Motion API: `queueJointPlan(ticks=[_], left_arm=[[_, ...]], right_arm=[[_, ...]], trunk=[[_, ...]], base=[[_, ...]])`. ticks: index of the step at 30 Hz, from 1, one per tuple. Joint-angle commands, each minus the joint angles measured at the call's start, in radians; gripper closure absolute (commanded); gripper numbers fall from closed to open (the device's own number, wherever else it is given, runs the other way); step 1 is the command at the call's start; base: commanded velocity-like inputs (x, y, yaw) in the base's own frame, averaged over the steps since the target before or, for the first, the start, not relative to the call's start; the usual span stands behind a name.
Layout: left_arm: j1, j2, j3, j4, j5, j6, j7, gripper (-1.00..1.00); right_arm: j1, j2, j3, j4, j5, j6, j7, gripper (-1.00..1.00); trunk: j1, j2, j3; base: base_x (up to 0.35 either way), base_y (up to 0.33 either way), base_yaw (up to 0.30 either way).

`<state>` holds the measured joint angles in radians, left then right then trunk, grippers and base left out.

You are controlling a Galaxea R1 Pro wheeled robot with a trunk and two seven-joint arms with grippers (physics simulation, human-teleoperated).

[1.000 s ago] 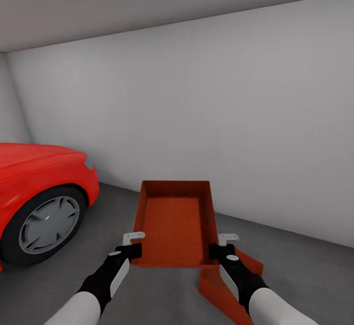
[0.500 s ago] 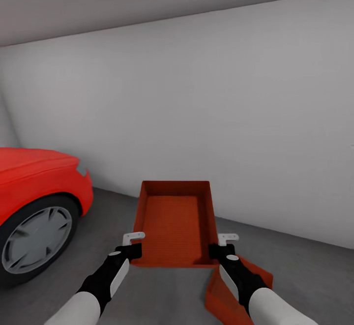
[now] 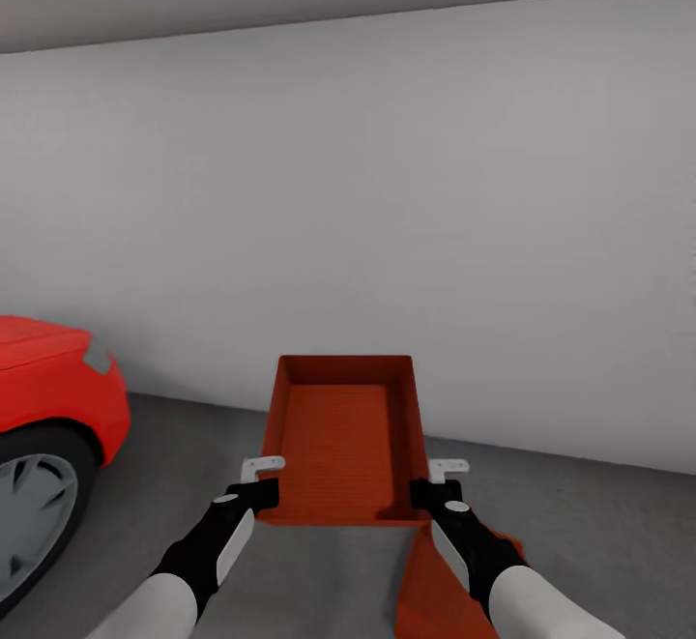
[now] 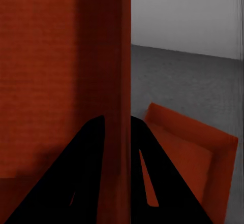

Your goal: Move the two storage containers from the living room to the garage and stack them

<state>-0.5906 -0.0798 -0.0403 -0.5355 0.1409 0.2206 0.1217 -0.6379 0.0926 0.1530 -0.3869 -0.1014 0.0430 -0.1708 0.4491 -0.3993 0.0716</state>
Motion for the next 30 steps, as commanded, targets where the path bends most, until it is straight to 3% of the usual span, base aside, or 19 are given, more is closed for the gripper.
queueJointPlan(ticks=[1, 18, 30], left_arm=[[0.000, 0.026, 0.030, -0.006, -0.007, 0.006, 0.013, 1.00], [0.000, 0.026, 0.030, -0.006, -0.007, 0.006, 0.015, 1.00], [0.000, 0.026, 0.030, -0.009, -0.007, 0.006, 0.015, 1.00]], right_arm=[[0.000, -0.007, -0.009, 0.000, -0.013, 0.005, -0.010, 1.00], [-0.001, -0.007, -0.009, 0.000, -0.012, 0.003, -0.010, 1.00], [-0.001, -0.007, -0.007, 0.000, -0.012, 0.004, -0.010, 1.00]], trunk=[[0.001, -0.001, 0.000], [0.001, -0.001, 0.009], [0.001, -0.001, 0.015]], base=[[0.305, 0.195, -0.284], [0.293, 0.182, -0.284], [0.024, 0.011, -0.284]])
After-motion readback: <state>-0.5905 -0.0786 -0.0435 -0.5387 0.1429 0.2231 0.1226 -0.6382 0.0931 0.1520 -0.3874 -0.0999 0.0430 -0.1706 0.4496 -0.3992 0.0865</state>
